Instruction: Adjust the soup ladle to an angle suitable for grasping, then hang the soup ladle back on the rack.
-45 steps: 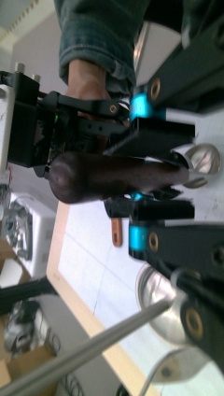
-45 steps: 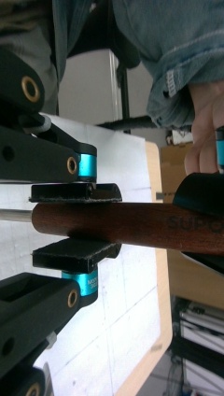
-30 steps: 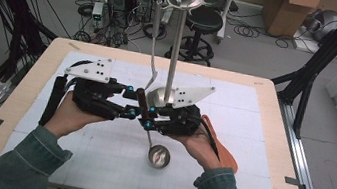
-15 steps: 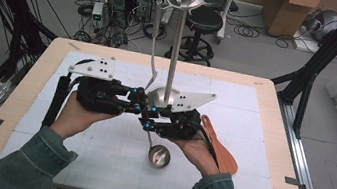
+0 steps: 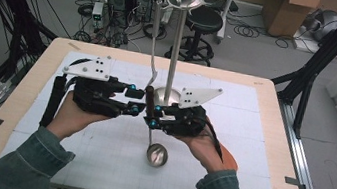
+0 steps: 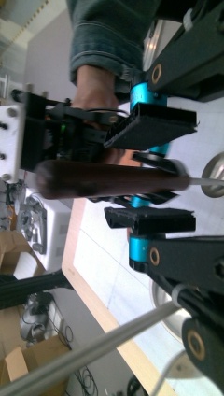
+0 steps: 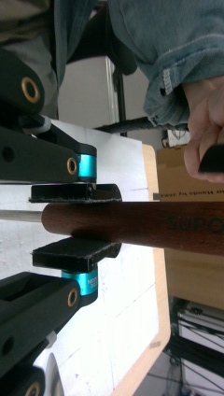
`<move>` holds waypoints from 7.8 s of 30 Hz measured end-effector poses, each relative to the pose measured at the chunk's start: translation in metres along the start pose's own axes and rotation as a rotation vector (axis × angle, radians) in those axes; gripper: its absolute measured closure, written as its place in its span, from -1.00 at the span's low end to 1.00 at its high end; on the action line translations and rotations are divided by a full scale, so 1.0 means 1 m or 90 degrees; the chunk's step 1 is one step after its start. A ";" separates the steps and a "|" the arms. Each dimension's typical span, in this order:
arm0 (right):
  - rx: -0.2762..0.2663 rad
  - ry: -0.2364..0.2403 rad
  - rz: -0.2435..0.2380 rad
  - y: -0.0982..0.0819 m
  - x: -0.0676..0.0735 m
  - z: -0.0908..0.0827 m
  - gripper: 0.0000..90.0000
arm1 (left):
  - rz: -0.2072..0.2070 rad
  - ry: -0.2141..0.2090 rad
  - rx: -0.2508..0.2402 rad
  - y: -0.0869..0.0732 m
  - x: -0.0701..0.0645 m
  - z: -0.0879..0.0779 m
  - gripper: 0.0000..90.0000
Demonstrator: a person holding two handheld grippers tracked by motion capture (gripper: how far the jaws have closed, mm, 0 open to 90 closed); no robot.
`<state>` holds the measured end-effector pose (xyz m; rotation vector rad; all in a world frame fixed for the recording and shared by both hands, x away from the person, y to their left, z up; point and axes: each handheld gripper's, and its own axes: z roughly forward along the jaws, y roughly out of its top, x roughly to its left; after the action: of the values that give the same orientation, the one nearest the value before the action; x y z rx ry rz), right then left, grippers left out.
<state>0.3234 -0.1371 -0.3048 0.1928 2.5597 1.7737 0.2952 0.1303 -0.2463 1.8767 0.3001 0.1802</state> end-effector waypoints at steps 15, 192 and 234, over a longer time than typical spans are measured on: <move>-0.017 -0.028 0.015 0.003 -0.022 -0.046 0.65 | -0.020 0.025 0.000 -0.032 0.007 -0.021 0.09; 0.029 -0.095 0.063 0.106 -0.162 -0.102 0.65 | -0.083 0.104 0.012 -0.156 0.012 -0.054 -0.45; -0.034 -0.135 0.068 0.099 -0.153 -0.110 0.54 | -0.083 0.102 0.013 -0.156 0.010 -0.054 -0.45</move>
<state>0.4741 -0.2229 -0.1816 0.4959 2.3939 1.7462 0.2720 0.2284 -0.3766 1.8594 0.5346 0.2403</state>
